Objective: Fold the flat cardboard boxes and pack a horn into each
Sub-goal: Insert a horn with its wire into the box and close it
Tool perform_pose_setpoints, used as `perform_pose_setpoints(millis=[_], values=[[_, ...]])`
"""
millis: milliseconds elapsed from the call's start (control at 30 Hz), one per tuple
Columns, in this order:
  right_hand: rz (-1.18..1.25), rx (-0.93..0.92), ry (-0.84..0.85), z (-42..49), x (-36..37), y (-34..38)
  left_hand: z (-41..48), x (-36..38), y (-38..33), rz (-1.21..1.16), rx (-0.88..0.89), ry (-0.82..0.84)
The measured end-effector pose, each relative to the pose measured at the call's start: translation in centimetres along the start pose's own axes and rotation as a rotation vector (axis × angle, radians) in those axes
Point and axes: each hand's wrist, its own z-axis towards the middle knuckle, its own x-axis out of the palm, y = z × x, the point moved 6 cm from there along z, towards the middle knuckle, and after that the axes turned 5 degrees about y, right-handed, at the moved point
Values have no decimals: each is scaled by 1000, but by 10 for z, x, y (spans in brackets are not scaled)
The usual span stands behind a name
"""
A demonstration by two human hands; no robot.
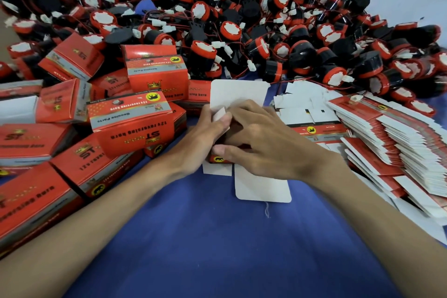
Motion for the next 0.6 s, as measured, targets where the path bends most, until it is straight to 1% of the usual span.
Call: perform_pose_setpoints(millis=[33,67,100,133,167,200,233,333,400,433,500,533,600], values=[[81,-39,-95,-4,-5,-2,-6,0,-1,4,37,70],[154,-47,-259,-12,-14,-8,-7,0,1,17,53,123],[210,-10,-443,-23,-22,-18,-10,0,0,39,57,159],[272,49,-592,-36,-26,-29,-10,-1,2,73,39,164],[352,105,-674,-46,-26,-38,-11,-1,2,100,41,158],[421,132,-690,-53,-21,-42,-10,0,2,126,50,144],[447,131,-665,-55,-14,-42,-11,0,-1,124,68,122],[343,50,-535,-51,3,-29,-14,-2,-10,97,191,-2],[366,34,-453,-46,10,-25,-18,-3,-18,113,298,-62],[445,89,-451,-46,11,-27,-21,-2,-23,138,358,-77],[716,250,-479,-46,11,-38,-25,-1,-31,229,484,-99],[807,304,-502,-46,12,-42,-27,-1,-33,287,542,-114],[810,336,-563,-47,9,-46,-30,-2,-37,392,622,-119]])
